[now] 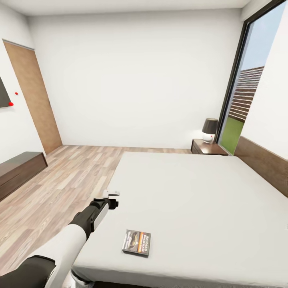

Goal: In the bedroom, move the book from the bed onto either nightstand, and place the two sandals side by side next to the bed.

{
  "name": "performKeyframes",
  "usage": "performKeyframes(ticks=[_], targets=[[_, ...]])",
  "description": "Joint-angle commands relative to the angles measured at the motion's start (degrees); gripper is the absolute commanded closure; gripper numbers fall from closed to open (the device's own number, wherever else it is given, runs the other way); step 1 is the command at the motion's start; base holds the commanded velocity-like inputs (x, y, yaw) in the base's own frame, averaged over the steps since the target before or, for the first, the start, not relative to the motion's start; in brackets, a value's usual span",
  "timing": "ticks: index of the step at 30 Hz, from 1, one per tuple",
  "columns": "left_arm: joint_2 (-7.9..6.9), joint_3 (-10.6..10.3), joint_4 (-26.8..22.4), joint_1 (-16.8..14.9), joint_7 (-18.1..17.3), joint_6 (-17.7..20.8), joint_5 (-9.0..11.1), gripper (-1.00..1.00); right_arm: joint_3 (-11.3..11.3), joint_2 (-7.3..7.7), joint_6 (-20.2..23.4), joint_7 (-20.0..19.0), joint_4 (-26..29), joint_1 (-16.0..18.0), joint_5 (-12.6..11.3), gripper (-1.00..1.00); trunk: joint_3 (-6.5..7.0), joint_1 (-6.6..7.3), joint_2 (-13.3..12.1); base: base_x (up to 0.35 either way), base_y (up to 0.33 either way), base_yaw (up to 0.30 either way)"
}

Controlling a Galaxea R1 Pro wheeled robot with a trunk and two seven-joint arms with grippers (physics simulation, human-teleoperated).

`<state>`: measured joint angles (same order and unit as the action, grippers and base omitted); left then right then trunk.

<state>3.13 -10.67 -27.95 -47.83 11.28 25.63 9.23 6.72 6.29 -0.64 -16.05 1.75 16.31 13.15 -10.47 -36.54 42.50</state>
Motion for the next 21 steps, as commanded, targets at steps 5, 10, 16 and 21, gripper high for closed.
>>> performKeyframes(ticks=[5, 10, 16, 21], targets=[[-0.03, -0.4, -0.1, 0.0, 0.5, 0.3, 0.6, -1.00, 0.5, 0.03, -0.1, -0.2, 0.0, 0.0, 0.6, -1.00, -0.09, 0.00, 0.1, -0.064, -0.071, 0.000], [0.04, -0.4, -0.1, 0.0, 0.5, 0.3, 0.6, -1.00, 0.5, 0.02, -0.1, -0.2, 0.0, 0.0, 0.6, -1.00, -0.09, 0.00, 0.1, -0.029, -0.051, 0.000], [0.15, -0.5, 0.0, -0.1, 0.5, 0.3, 0.6, -1.00, 0.5, 0.03, -0.1, -0.2, 0.0, 0.0, 0.6, -1.00, -0.09, 0.00, 0.1, -0.046, -0.156, 0.000], [0.13, -0.5, -0.1, -0.1, 0.6, 0.3, 0.6, -1.00, 0.5, 0.01, -0.1, -0.2, 0.0, 0.0, 0.6, -1.00, -0.09, 0.00, 0.1, -0.019, -0.082, 0.000]])
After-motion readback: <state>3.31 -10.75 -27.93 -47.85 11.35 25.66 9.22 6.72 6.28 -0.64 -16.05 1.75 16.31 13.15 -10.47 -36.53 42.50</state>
